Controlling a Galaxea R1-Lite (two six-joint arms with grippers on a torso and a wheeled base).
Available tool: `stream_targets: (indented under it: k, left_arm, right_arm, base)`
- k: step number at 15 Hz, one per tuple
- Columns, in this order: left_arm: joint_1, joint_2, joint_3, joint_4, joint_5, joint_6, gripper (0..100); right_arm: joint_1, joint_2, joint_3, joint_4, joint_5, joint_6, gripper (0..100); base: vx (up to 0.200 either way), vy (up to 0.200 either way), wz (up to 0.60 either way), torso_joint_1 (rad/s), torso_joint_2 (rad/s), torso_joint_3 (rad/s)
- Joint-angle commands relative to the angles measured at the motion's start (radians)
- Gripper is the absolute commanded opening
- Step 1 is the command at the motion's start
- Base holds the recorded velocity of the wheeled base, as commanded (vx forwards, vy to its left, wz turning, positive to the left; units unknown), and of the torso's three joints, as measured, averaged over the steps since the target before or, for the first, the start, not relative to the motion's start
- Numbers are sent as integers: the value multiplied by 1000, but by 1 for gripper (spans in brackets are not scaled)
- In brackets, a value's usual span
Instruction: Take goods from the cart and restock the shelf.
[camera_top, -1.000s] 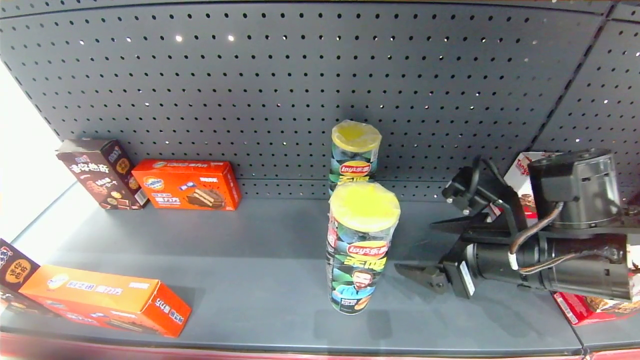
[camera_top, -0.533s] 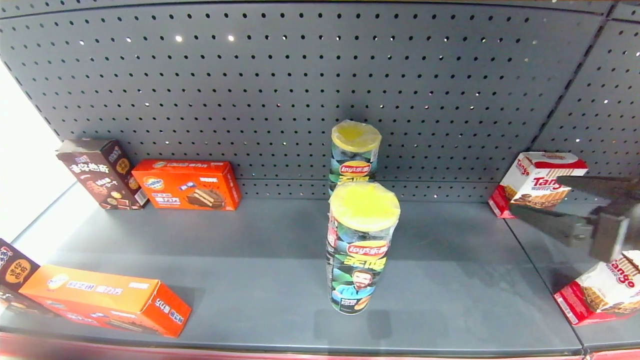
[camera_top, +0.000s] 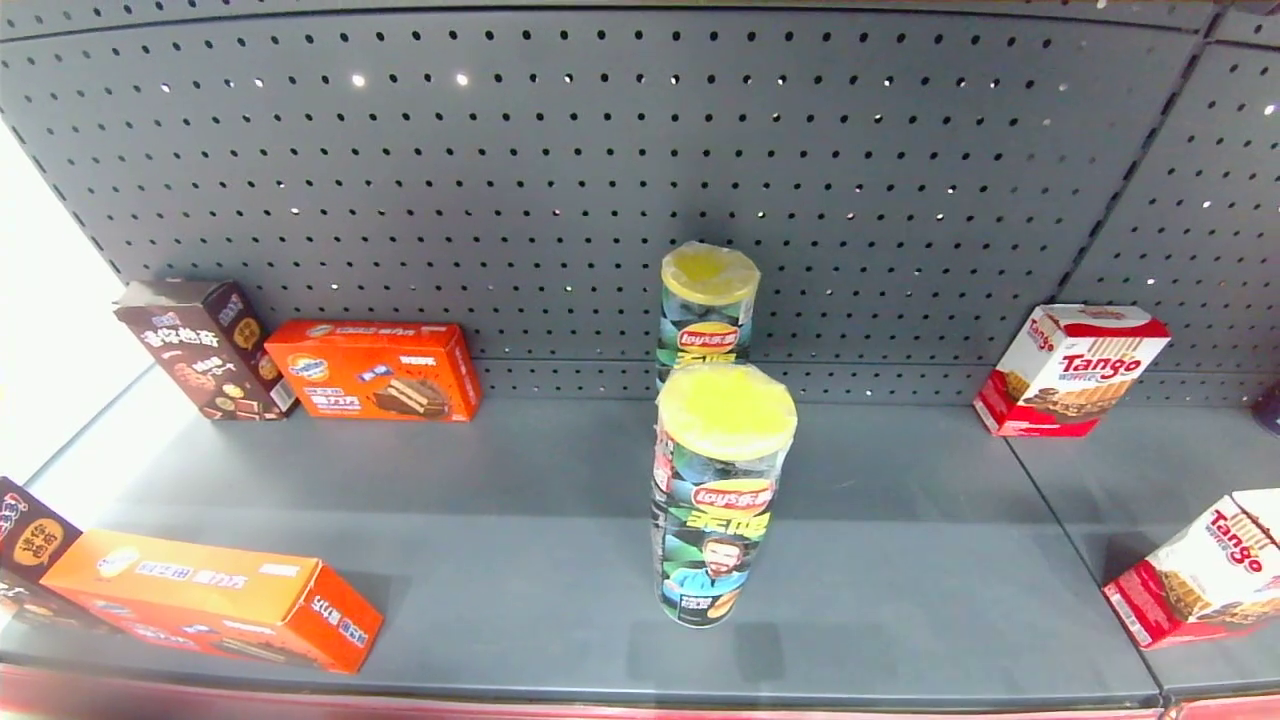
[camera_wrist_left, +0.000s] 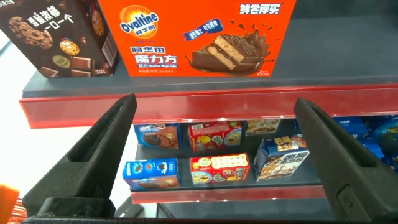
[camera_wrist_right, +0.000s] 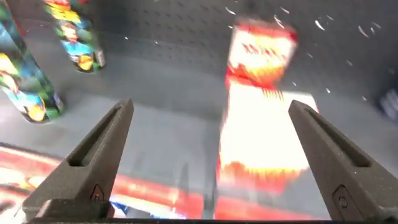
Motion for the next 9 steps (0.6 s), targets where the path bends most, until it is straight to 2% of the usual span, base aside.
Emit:
stream_targets:
  k: [1,3,4,5,9]
  left_arm:
    - [0,1,0,1,-1,-1,100]
    - [0,1,2,-2,1,1,100]
    - [0,1,2,-2,1,6,100]
    - [0,1,0,-1,1,6,100]
    - [0,0,2,-2,2,10,100]
  right_arm:
    - [-75,-251,272,35,-70,68,100]
    - [-94,-278,291,30,-59,69,100]
    - [-100,-297,301,24,-5,77,100]
    - [-101,-303,311,32,2,55,100]
    - [-101,-303,311,35,-41,55,100]
  base:
    - [0,0,0,0,0,0]
    - [0,0,0,0,0,0]
    - [0,0,0,0,0,0]
    - [0,0,0,0,0,0]
    - [0,0,0,0,0,0]
